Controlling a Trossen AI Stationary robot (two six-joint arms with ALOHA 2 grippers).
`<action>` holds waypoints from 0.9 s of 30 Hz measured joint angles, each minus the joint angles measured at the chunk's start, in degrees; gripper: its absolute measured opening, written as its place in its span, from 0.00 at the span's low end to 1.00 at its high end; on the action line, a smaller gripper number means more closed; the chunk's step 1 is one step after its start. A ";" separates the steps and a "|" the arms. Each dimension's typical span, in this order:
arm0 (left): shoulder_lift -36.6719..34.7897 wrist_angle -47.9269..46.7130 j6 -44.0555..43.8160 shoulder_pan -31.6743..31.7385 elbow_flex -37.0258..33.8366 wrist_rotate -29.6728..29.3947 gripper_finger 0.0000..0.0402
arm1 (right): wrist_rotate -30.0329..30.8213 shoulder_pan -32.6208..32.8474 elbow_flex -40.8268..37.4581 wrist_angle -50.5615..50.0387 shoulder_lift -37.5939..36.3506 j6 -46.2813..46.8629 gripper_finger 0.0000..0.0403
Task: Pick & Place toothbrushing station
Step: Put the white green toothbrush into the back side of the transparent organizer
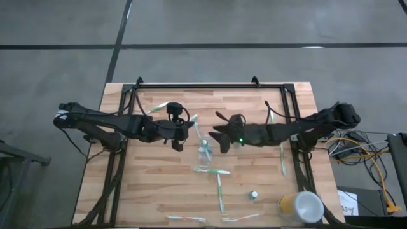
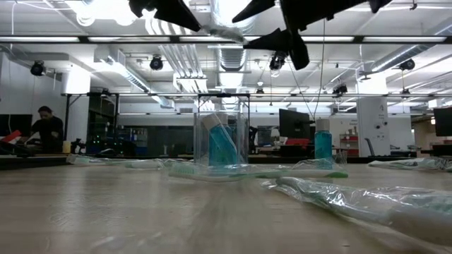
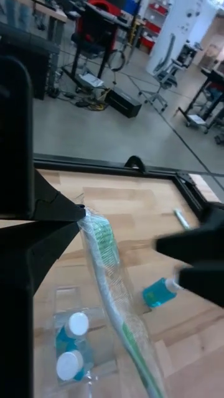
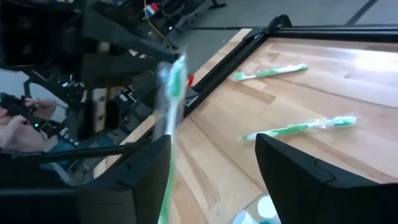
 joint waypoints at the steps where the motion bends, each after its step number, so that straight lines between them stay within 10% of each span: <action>1: 0.00 0.34 0.51 0.00 0.00 0.14 0.00 | -0.84 -0.67 0.00 0.89 0.43 -0.05 0.56; 21: -0.09 5.01 2.84 0.00 -0.86 3.52 0.00 | -9.46 -3.92 7.55 9.04 8.94 -10.02 0.56; 27: -0.09 4.93 2.86 0.00 -1.33 3.30 0.00 | -9.74 -3.92 15.14 -1.91 12.61 -12.37 0.56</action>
